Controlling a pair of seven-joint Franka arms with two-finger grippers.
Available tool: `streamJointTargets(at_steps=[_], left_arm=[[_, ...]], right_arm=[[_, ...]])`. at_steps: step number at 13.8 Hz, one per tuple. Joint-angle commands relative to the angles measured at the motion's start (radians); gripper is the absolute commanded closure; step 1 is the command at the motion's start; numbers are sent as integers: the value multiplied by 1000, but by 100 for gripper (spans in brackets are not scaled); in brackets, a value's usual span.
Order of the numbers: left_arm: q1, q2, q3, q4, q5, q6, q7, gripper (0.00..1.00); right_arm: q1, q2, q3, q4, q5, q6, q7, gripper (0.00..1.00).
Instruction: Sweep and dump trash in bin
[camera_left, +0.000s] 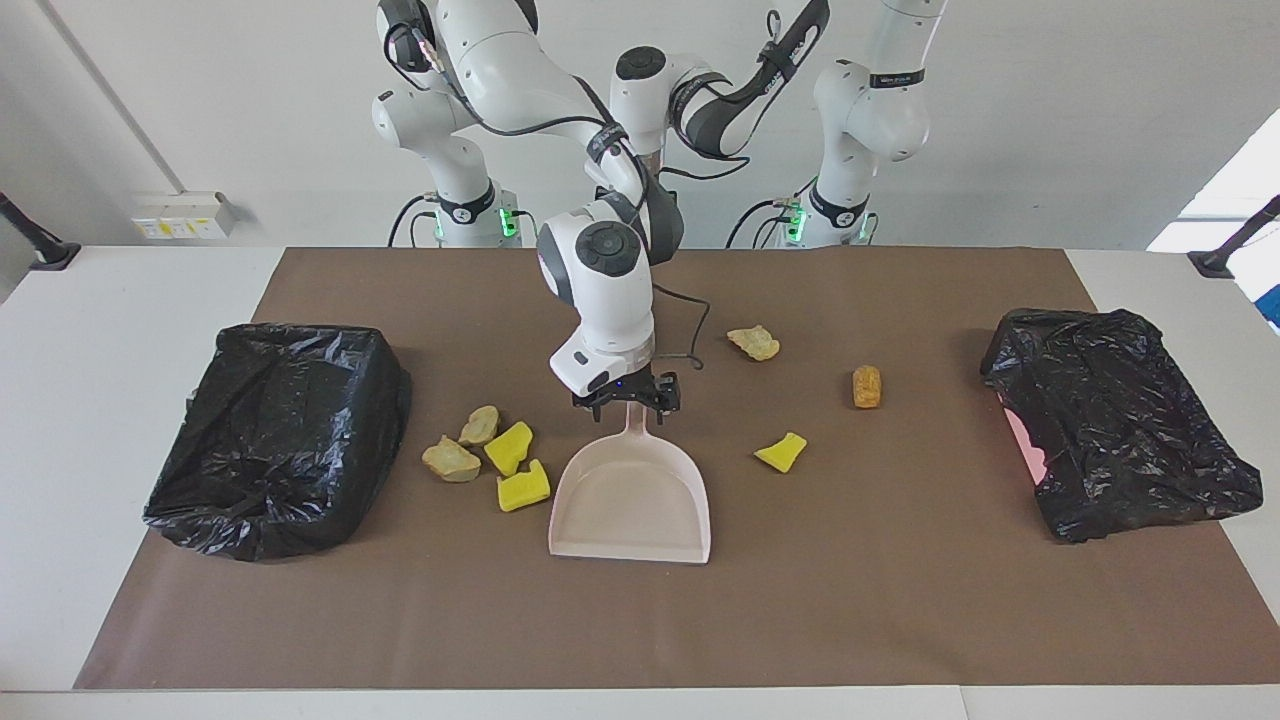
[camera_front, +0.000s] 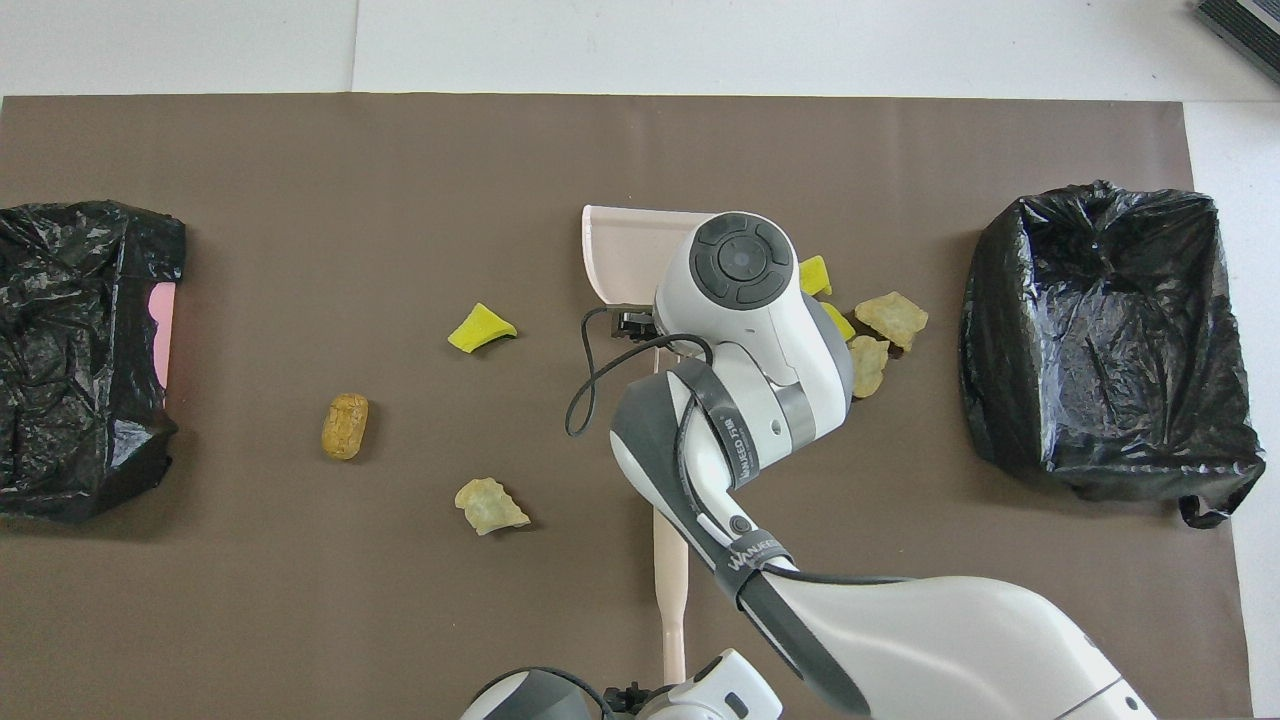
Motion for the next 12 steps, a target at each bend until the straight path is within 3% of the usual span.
streamJointTargets(at_steps=[1, 2, 5, 6, 7, 9, 11, 12], left_arm=[[-1, 25, 5, 5, -5, 20, 12, 22], [-1, 25, 5, 5, -5, 20, 12, 23], [4, 27, 9, 11, 1, 13, 12, 42], [4, 27, 9, 11, 4, 13, 12, 54], [4, 28, 9, 13, 7, 11, 12, 67], [6, 27, 12, 17, 15, -1, 20, 90], [33, 16, 12, 19, 18, -27, 20, 100], [53, 1, 12, 25, 18, -61, 21, 100]], right_arm=[[9, -2, -1, -20, 19, 24, -9, 0], [11, -6, -2, -29, 19, 24, -11, 0], [11, -12, -1, -43, 19, 24, -12, 22], [11, -12, -1, -45, 19, 24, -17, 34], [11, -12, -2, -45, 19, 21, -23, 58], [11, -12, -2, -42, 19, 15, -22, 95], [14, -12, -2, -34, 21, 2, -9, 100], [11, -10, -2, -31, 19, 2, -11, 100]])
